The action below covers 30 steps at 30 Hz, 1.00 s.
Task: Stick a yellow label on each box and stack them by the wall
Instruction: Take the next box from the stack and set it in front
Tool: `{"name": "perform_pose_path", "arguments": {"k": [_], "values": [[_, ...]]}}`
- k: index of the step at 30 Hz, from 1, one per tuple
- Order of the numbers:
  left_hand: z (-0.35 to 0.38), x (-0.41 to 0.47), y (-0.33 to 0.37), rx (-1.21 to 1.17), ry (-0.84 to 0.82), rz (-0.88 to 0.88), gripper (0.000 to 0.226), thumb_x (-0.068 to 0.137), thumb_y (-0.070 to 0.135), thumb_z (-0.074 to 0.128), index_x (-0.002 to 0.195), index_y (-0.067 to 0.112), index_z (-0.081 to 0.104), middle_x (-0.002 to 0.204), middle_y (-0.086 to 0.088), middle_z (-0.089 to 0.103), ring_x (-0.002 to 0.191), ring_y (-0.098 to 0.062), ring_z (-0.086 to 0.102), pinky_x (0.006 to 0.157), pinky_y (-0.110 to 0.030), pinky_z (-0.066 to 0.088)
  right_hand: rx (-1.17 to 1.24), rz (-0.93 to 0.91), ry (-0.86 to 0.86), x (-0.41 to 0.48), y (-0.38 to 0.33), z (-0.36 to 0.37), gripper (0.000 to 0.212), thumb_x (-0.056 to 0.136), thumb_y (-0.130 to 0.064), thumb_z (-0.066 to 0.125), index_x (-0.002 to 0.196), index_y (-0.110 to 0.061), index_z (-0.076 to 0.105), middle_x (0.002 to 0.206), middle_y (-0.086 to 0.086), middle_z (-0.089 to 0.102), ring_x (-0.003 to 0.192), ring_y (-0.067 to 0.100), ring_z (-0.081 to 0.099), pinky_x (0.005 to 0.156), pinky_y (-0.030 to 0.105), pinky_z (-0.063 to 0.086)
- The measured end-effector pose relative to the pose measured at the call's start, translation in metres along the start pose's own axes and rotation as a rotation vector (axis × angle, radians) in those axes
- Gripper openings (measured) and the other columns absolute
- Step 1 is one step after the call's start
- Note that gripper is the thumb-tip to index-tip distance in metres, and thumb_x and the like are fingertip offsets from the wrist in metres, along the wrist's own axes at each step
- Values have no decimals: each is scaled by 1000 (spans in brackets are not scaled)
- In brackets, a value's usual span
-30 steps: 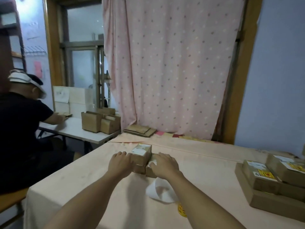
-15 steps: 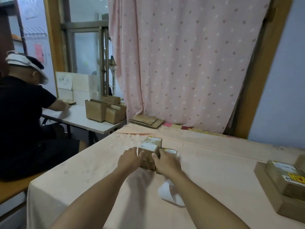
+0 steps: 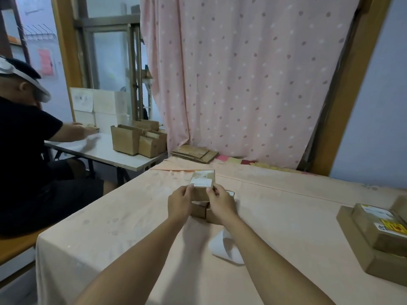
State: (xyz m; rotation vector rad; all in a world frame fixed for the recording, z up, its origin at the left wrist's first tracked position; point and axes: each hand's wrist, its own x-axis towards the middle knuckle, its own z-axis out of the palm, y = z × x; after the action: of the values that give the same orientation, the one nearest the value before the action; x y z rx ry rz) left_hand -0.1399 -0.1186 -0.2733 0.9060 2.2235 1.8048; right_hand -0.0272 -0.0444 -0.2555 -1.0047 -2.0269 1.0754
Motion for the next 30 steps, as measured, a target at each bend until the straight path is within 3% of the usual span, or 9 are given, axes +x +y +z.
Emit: {"name": "perform_pose_path", "arguments": {"k": [3, 8, 11, 15, 21, 23, 27, 30], "values": [[18, -22, 21, -123, 38, 1, 33, 103, 39, 47, 113, 21, 73, 104, 5, 74, 96, -14, 65, 88, -37, 53, 91, -46, 107, -11, -2, -19, 38, 102, -34, 50, 139, -26, 57, 127, -5, 67, 107, 13, 60, 79, 20, 45], [53, -66, 60, -249, 6, 39, 24, 103, 34, 50, 109, 29, 72, 97, 15, 70, 96, -7, 64, 79, -23, 47, 169, -102, 230, -30, 18, -81, 31, 99, -24, 58, 130, -27, 64, 120, -10, 68, 106, 7, 61, 92, 24, 46], [78, -98, 78, -286, -67, 62, 22, 101, 35, 55, 108, 26, 73, 96, 16, 71, 93, 1, 62, 80, -23, 48, 171, -130, 315, -53, 39, -128, 27, 101, -23, 59, 127, -23, 64, 116, -13, 65, 107, 6, 60, 87, 18, 46], [119, -144, 95, -314, -155, 95, 24, 97, 35, 61, 111, 21, 75, 98, 12, 74, 95, -1, 65, 84, -24, 52, 214, -122, 419, -90, 70, -182, 22, 100, -25, 60, 123, -23, 63, 113, -14, 66, 103, 3, 61, 79, 8, 43], [162, -218, 98, -224, -272, 168, 18, 97, 29, 62, 107, 20, 74, 92, 16, 72, 87, 14, 62, 70, -5, 44, 250, -70, 544, -145, 134, -229, 18, 98, -20, 65, 116, -20, 66, 111, -14, 70, 103, -1, 66, 90, 23, 53], [169, -236, 92, -154, -284, 214, 20, 98, 30, 60, 112, 21, 72, 99, 14, 72, 89, 10, 63, 74, -8, 46, 261, -44, 549, -159, 150, -235, 16, 97, -19, 66, 114, -20, 67, 109, -15, 71, 102, -1, 67, 90, 23, 54], [181, -264, 82, -43, -304, 281, 25, 102, 35, 51, 125, 25, 57, 108, 14, 67, 98, -7, 66, 84, -33, 53, 260, -12, 586, -180, 173, -237, 15, 96, -20, 69, 110, -23, 69, 106, -17, 72, 96, -11, 65, 82, 9, 49], [190, -273, 73, 45, -317, 304, 26, 104, 34, 47, 126, 24, 57, 115, 11, 69, 104, -10, 66, 91, -30, 47, 259, 9, 619, -192, 189, -232, 13, 94, -17, 71, 105, -23, 69, 102, -12, 73, 90, -12, 66, 75, 6, 49]]}}
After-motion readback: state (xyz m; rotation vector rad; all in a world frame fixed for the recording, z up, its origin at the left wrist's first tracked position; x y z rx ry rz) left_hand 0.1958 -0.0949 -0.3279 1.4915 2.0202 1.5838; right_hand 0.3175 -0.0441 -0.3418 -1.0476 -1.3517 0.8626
